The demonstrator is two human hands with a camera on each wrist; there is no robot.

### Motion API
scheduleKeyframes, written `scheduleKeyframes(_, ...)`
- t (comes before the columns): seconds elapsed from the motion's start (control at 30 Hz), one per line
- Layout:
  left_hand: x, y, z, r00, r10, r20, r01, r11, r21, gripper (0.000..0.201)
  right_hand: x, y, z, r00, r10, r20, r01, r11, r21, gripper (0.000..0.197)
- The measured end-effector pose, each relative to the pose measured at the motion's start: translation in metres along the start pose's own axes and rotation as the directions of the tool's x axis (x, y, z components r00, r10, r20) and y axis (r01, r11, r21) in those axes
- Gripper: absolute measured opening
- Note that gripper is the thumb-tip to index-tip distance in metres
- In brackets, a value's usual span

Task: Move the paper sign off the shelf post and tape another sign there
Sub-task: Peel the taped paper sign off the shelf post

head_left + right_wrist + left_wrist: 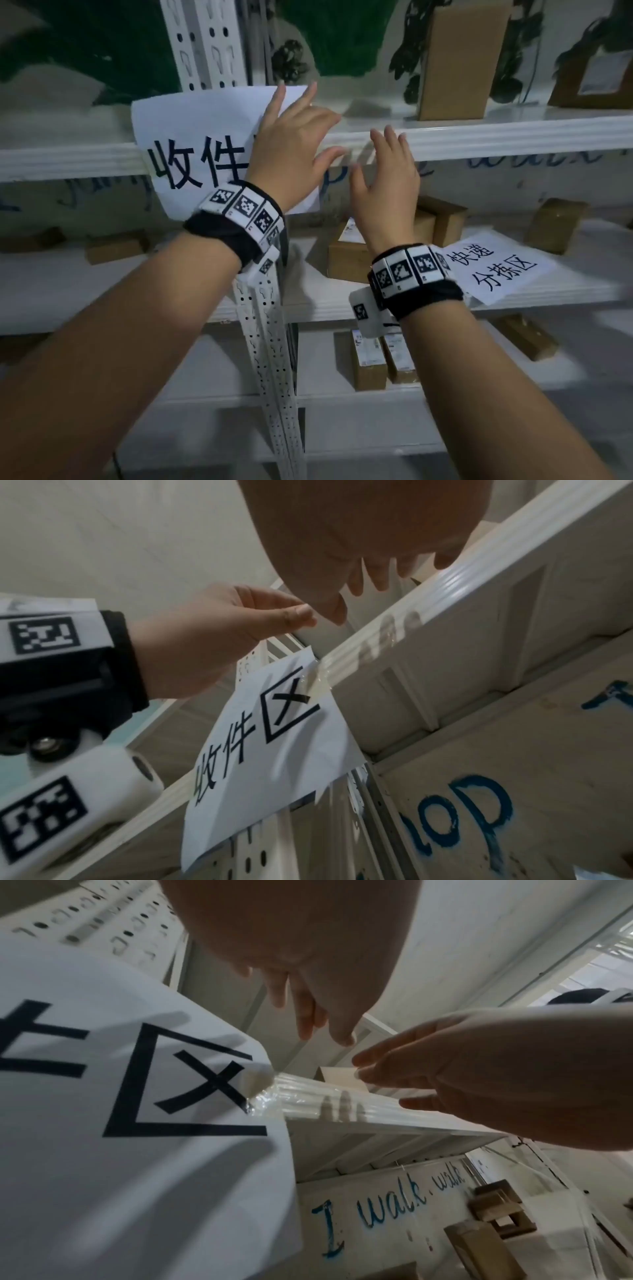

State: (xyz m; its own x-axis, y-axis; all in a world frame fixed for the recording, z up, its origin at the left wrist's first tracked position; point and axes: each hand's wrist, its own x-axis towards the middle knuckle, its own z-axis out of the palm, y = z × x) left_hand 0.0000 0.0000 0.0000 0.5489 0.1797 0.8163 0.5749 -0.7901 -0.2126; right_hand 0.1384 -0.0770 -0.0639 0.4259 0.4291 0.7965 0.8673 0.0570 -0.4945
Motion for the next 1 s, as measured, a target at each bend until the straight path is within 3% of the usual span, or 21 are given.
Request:
scheduleKeyframes(0.17, 0.021, -0.014, 0.019, 0.987, -0.017, 0.16, -0.003, 0.992, 0.125, 0.042, 0.016, 0.004, 0.034, 0.998, 0.002, 0.058, 0.005, 0.991, -0.131, 0.061)
scheduleKeyframes(0.47, 0.033, -0.012, 0.031, 0.973, -0.186, 0.138, 0.159, 0.969, 0.191, 0.026, 0.015, 0.022, 0.056, 0.991, -0.067, -0.117, 0.052, 0.99, -0.128, 0.05)
scheduleKeyframes(0.7, 0.038, -0.009, 0.014, 0.944, -0.221, 0.244, 0.103, 0.903, 0.418, 0.044, 0.014, 0.026, 0.059, 0.982, -0.107, -0.153, 0.098, 0.993, -0.065, 0.046)
scheduleKeyframes(0.87, 0.047, -0.012, 0.0, 0.908, -0.267, 0.325, 0.055, 0.842, 0.537, 0.052, 0.015, 0.024, 0.057, 0.993, -0.05, -0.108, 0.047, 0.998, -0.032, 0.015)
scheduleKeyframes(1.0, 0.05, -0.009, -0.003, 0.899, -0.299, 0.319, 0.083, 0.833, 0.547, 0.051, 0.016, 0.025, 0.054, 0.993, -0.041, -0.106, 0.037, 0.999, -0.033, 0.013)
